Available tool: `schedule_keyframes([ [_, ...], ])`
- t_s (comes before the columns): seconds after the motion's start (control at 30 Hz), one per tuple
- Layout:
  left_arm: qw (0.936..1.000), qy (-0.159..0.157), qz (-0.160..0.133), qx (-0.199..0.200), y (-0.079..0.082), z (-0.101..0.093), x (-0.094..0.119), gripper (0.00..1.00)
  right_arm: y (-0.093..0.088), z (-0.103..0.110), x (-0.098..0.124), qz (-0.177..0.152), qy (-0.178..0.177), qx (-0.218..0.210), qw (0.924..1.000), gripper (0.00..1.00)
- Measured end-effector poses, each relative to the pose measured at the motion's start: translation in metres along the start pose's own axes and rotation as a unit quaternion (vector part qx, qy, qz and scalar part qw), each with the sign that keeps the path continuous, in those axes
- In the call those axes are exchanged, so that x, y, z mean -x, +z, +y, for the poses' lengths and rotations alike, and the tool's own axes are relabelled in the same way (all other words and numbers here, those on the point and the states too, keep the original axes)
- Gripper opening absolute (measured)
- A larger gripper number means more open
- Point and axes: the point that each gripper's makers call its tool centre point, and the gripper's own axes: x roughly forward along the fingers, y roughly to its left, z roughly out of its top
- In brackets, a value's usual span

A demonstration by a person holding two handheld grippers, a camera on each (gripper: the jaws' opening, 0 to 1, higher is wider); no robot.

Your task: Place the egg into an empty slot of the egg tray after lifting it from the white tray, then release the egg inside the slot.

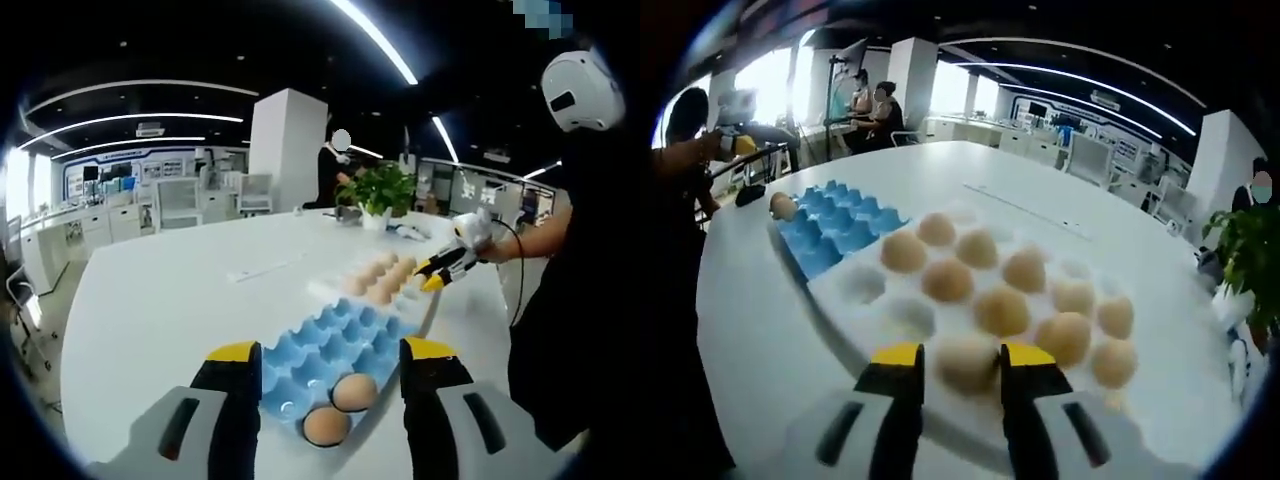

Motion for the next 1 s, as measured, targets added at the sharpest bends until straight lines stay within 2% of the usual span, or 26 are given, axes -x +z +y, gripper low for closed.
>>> schedule_keyframes([
  [0.37,1.0000,0.008,-0.001,0.000,0.000,0.003,0.003,0.57,-0.002,-0.002,-0.006,0.058,0.029,-0.015,0.9978,0.29],
  [0.43,1.0000,0.009,-0.001,-0.002,0.001,0.004,0.004,0.57,-0.003,-0.002,-0.006,0.075,0.032,-0.029,0.9963,0.29],
  [0.5,1.0000,0.009,-0.002,-0.002,0.001,0.004,0.004,0.57,-0.004,-0.002,-0.008,0.096,0.037,-0.008,0.9947,0.29],
  [0.57,1.0000,0.009,-0.002,-0.003,0.002,0.004,0.004,0.57,-0.005,0.000,-0.008,0.119,0.043,-0.015,0.9918,0.29],
  [0.67,0.9999,0.009,-0.001,-0.005,0.002,0.004,0.004,0.57,-0.007,0.000,-0.009,0.160,0.057,-0.001,0.9855,0.29],
  [0.77,0.9999,0.010,-0.002,-0.007,0.004,0.004,0.005,0.57,-0.006,0.001,-0.012,0.183,0.074,0.010,0.9803,0.30],
  [0.83,0.9999,0.011,-0.003,-0.007,0.005,0.004,0.006,0.57,-0.007,0.001,-0.012,0.193,0.082,0.015,0.9777,0.30],
  [1.0,0.9998,0.015,-0.005,-0.010,0.006,0.007,0.007,0.57,-0.007,0.003,-0.013,0.184,0.106,0.040,0.9764,0.31],
])
